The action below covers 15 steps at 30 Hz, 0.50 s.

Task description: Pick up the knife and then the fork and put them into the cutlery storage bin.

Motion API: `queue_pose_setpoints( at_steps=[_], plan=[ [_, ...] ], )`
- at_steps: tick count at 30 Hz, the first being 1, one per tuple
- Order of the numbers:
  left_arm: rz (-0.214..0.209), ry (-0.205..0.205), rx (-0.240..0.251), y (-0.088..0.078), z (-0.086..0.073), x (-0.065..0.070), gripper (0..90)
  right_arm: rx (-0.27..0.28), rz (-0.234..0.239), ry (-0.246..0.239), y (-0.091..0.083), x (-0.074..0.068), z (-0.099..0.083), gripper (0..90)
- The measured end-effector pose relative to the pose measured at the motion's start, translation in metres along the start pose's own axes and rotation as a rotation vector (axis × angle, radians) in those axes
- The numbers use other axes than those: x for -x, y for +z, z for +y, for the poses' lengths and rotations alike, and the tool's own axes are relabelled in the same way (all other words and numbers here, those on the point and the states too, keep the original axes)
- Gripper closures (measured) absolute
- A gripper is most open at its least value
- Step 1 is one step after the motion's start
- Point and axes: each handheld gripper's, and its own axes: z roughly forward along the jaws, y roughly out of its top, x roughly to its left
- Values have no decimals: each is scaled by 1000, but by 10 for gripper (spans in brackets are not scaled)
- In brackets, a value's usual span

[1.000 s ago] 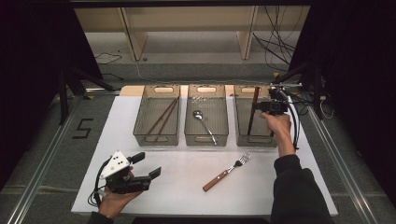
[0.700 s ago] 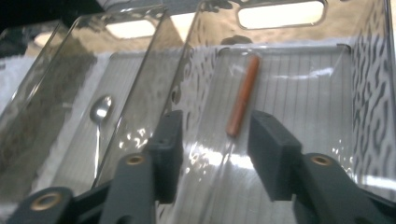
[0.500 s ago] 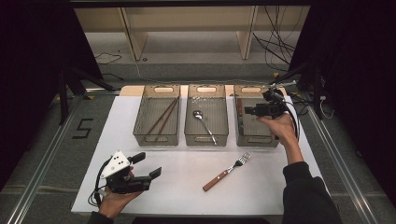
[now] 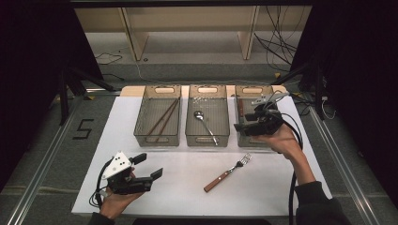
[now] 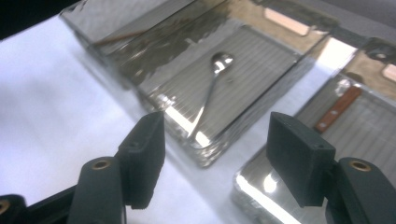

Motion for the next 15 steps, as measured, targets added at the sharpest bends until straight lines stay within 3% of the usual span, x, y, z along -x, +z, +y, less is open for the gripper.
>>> queue_pose_setpoints(
  at_steps=[6,15],
  plan=[
    [0,0,1,0,0,0,177,-16,21,-11,9,-20,-18,446],
    [-1,3,5,-1,0,0,176,-67,2,16,35,-29,-54,653]
  ],
)
